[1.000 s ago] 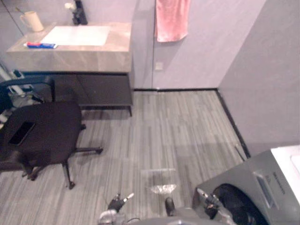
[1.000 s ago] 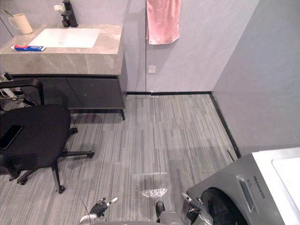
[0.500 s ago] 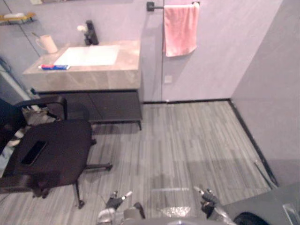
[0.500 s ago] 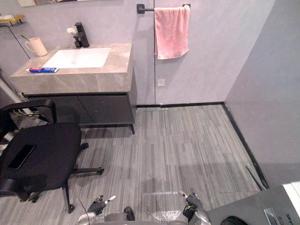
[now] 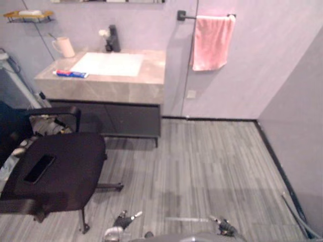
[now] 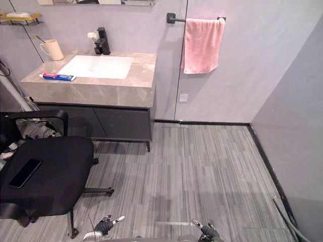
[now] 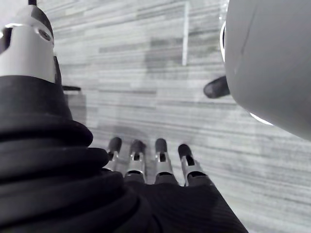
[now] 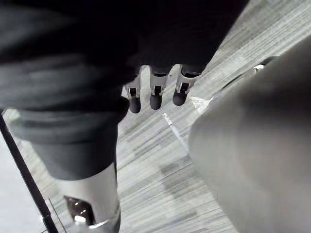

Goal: Pick up the laundry basket with both hands and put the clothes into the washing machine.

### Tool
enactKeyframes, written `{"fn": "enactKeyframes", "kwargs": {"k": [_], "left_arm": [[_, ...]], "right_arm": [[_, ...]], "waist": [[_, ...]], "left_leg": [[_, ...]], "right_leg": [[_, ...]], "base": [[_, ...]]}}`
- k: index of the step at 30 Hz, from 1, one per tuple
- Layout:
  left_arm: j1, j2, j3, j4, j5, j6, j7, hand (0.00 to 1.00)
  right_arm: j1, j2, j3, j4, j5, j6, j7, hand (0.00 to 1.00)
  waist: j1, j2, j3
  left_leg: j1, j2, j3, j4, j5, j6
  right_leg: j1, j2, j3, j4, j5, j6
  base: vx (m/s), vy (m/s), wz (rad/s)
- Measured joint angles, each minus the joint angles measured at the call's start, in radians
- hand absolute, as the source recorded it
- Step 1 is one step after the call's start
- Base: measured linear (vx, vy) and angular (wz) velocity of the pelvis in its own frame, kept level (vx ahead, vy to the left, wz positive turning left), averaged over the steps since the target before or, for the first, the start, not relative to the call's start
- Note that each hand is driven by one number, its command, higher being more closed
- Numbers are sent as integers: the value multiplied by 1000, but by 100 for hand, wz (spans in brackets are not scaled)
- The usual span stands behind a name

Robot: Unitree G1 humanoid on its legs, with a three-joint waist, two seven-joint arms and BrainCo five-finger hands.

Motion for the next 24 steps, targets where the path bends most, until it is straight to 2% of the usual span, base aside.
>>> {"fn": "enactKeyframes", "kwargs": {"k": [1, 2, 3, 4, 6, 7, 8, 9, 11, 13, 15, 20, 24], "left_arm": [[-6, 0, 0, 10, 0, 0, 0, 0], [-6, -2, 0, 16, 0, 0, 0, 0], [-6, 0, 0, 16, 0, 0, 0, 0], [-5, 5, 0, 21, 0, 0, 0, 0], [-6, 19, -2, 20, 1, 0, -1, 0], [-7, 29, 4, 21, 1, -1, 1, 0], [6, 10, 9, 24, 0, 2, 0, 0], [8, -11, 17, 23, 0, 5, 0, 0], [11, -24, 27, 25, 1, 7, -3, 0], [15, -28, 47, 21, 0, 6, -2, 0], [15, -24, 53, 20, -1, 6, -1, 0], [17, -18, 53, 21, -24, 6, 0, 0], [18, -9, 54, 21, -42, 5, 2, 0]], "right_arm": [[0, -3, -8, 2, 0, 4, 1, 0], [-1, -4, -20, 1, 1, 5, 1, 0], [-1, -4, -21, 1, 0, 5, 1, 0], [1, -4, -24, 2, -6, 7, 0, 0], [17, 2, -29, 15, -20, 10, -1, 0], [26, 0, -39, 32, -27, 13, -1, 0], [41, -11, -47, 44, -29, 19, -2, 0], [46, -34, -46, 43, -29, 20, -2, 0], [49, -48, -44, 43, -29, 20, -2, 0], [50, -46, -42, 43, -28, 18, -2, 0], [48, -46, -36, 43, -28, 17, -2, 0], [49, -40, -33, 42, -23, 6, -2, 0], [49, -34, -5, 42, -17, 6, -1, 0]], "waist": [[0, 3, 3], [-2, 16, 3], [-3, 17, 3], [-3, 6, -1], [-5, -36, -10], [-2, -52, -15], [-3, -23, -29], [0, 13, -32], [-7, 40, -35], [-3, 35, -37], [-2, 28, -39], [-3, 25, -40], [-1, 11, -44]], "left_leg": [[-2, 10, -2, 19, -16, -13], [-4, 35, -8, 35, -32, -30], [-8, 44, -11, 43, -39, -39], [-21, 54, -22, 58, -45, -56], [-13, 38, -45, 44, -30, -84], [6, 37, -60, 23, -17, -102], [29, 67, -62, -11, 4, -130], [30, 101, -71, -13, 17, -144], [26, 139, -85, -13, 23, -155], [7, 184, -97, -13, 32, -165], [-2, 197, -107, -13, 40, -178], [-6, 182, -112, -13, 39, -179], [-14, 165, -121, -13, 39, -178]], "right_leg": [[-27, -42, -48, -14, -64, -5], [-36, -59, -71, -88, -69, -5], [-36, -57, -66, -130, -67, -3], [-24, -52, -51, -222, -47, 16], [-1, -61, -31, -355, 56, 27], [20, -66, -38, -378, 40, 89], [39, -28, -56, -411, 44, 70], [57, 8, -75, -450, 59, 49], [86, 51, -96, -506, 77, 32], [93, 92, -122, -536, 85, 18], [93, 108, -126, -544, 88, 14], [103, 100, -140, -556, 88, 14], [106, 85, -150, -560, 89, 15]], "base": [[36, -115, 12], [4, -130, 1], [-47, -188, 9], [-35, -247, 30], [10, -286, 38], [128, -330, 30], [140, -307, 17], [142, -320, 6], [48, -215, 6], [40, -201, 18], [48, -125, 11], [56, -20, 8], [21, 24, 9]]}}
